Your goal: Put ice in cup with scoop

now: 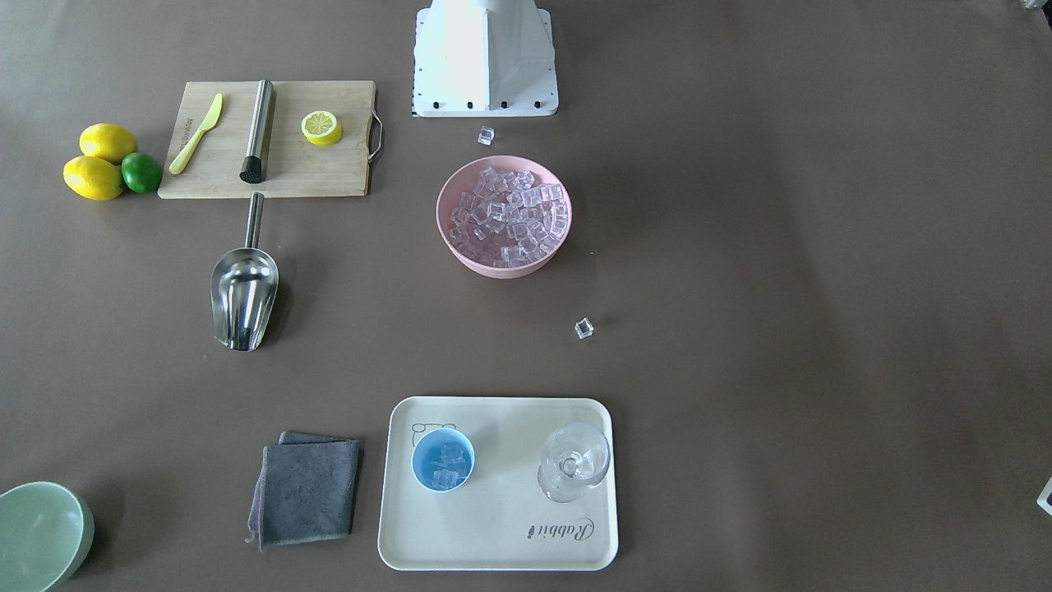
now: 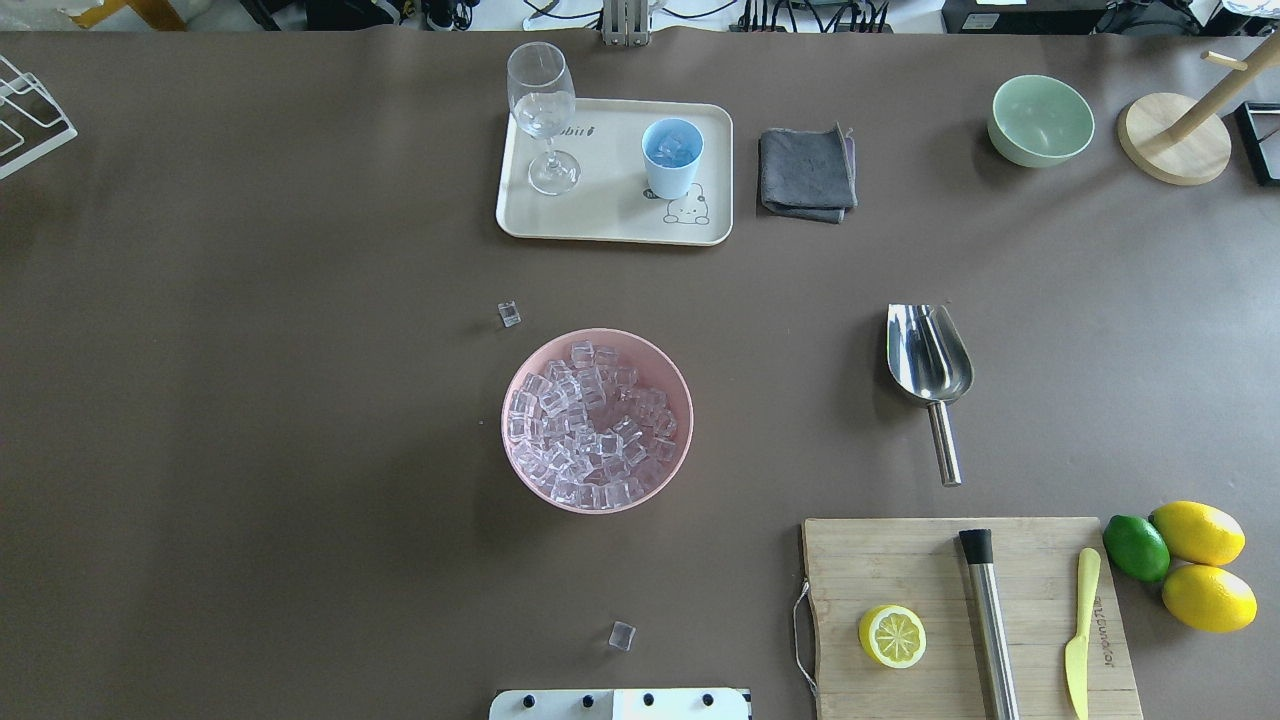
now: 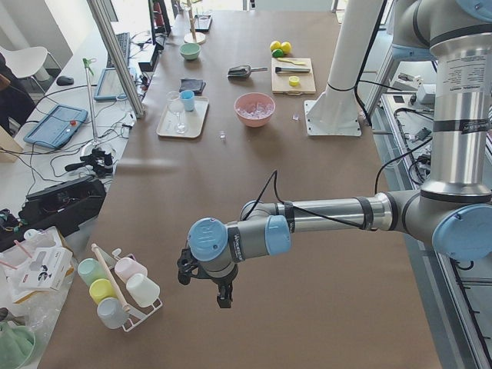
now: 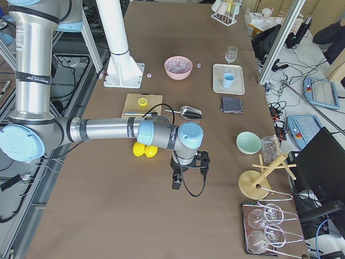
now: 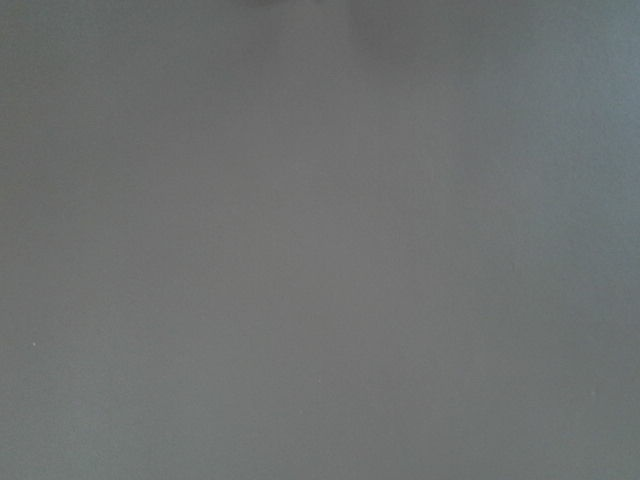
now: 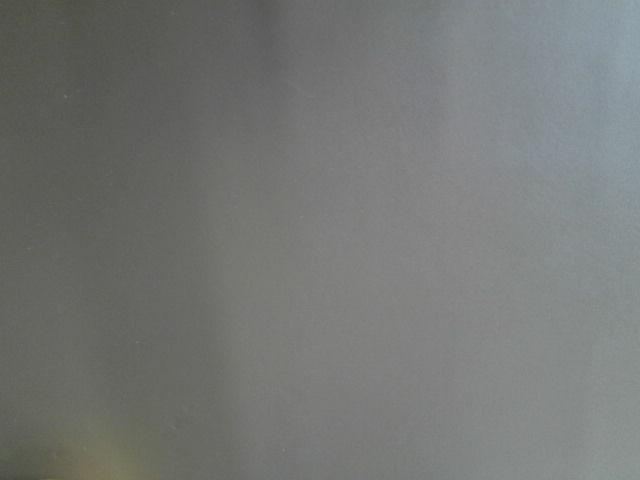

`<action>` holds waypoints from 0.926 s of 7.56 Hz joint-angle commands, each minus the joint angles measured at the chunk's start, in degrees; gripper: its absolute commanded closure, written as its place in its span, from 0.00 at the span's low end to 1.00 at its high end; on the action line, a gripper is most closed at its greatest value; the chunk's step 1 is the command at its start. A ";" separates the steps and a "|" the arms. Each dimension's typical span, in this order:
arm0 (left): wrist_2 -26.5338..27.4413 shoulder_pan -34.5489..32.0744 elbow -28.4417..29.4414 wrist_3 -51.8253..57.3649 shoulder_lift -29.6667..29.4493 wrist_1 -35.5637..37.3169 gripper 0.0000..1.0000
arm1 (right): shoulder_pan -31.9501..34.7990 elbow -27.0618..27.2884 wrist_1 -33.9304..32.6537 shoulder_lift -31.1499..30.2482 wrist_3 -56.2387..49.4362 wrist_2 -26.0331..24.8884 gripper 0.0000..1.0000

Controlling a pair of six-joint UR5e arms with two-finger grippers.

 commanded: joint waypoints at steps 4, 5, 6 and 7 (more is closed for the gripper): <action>0.01 0.17 -0.06 0.00 0.07 0.00 0.02 | 1.67 -4.38 5.68 -0.17 -0.45 -0.04 0.00; 0.01 0.08 -0.06 0.00 -0.02 0.00 0.01 | 1.76 -4.29 5.68 -0.26 -0.54 -0.04 0.00; -0.08 0.08 -0.06 0.00 0.07 0.00 0.01 | 1.67 -4.38 6.38 -0.43 -0.54 -0.04 0.00; -0.08 0.08 -0.06 0.00 -0.02 -0.09 0.01 | 1.67 -4.99 7.95 -0.61 -0.54 -0.04 0.00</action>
